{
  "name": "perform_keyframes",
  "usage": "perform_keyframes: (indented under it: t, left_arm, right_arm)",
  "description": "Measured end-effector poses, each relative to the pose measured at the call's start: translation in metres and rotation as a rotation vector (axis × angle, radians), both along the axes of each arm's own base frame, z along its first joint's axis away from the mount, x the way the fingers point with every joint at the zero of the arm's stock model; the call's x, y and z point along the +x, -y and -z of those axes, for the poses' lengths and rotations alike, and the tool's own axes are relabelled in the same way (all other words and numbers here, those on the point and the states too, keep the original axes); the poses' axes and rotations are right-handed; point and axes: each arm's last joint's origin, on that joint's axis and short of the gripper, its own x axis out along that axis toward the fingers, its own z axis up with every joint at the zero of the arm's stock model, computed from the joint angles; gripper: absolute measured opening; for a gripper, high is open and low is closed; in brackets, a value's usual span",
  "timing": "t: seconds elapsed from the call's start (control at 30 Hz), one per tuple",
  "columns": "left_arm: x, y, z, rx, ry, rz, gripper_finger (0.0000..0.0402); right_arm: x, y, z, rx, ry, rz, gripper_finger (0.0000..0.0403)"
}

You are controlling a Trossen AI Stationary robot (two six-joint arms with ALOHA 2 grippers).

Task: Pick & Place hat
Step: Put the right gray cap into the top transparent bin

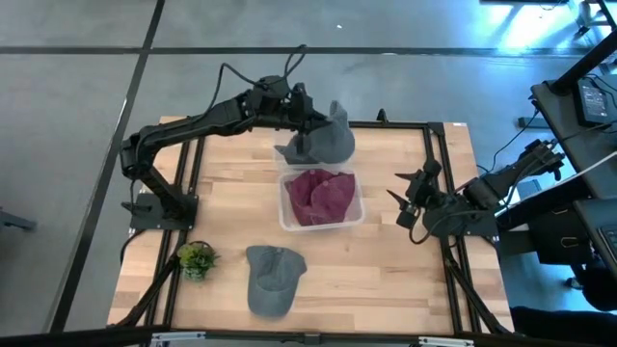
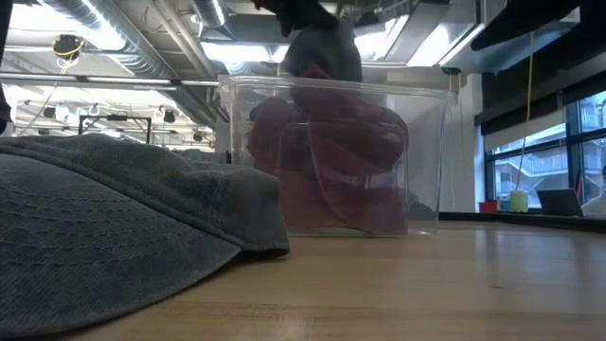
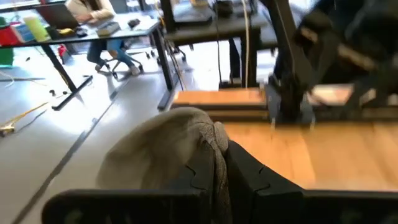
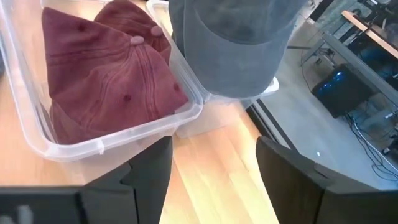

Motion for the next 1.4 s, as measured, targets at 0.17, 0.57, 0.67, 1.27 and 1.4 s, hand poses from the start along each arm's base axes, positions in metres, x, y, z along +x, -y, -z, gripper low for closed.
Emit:
perform_keyframes:
  t: [0.17, 0.57, 0.67, 1.27, 1.4]
  left_arm:
    - [-0.010, -0.007, 0.004, 0.056, -0.095, -0.001, 0.0017]
    - [-0.027, -0.007, -0.028, 0.138, -0.178, 0.009, 0.0018]
    - [-0.028, -0.005, -0.028, 0.117, -0.185, 0.023, 0.0018]
    - [0.022, -0.002, 0.040, 0.055, -0.446, 0.103, 0.0019]
    - [0.030, -0.013, 0.060, 0.032, -0.512, 0.040, 0.0019]
  right_arm:
    - [0.000, 0.000, 0.002, 0.003, 0.001, 0.003, 0.0232]
    - [0.000, 0.000, 0.002, 0.019, 0.019, 0.019, 0.0232]
    - [0.000, 0.000, 0.002, 0.016, 0.039, 0.039, 0.0232]
    - [0.000, 0.001, 0.002, 0.051, 0.068, 0.061, 0.0232]
    - [0.000, 0.001, 0.002, 0.051, 0.067, 0.061, 0.0232]
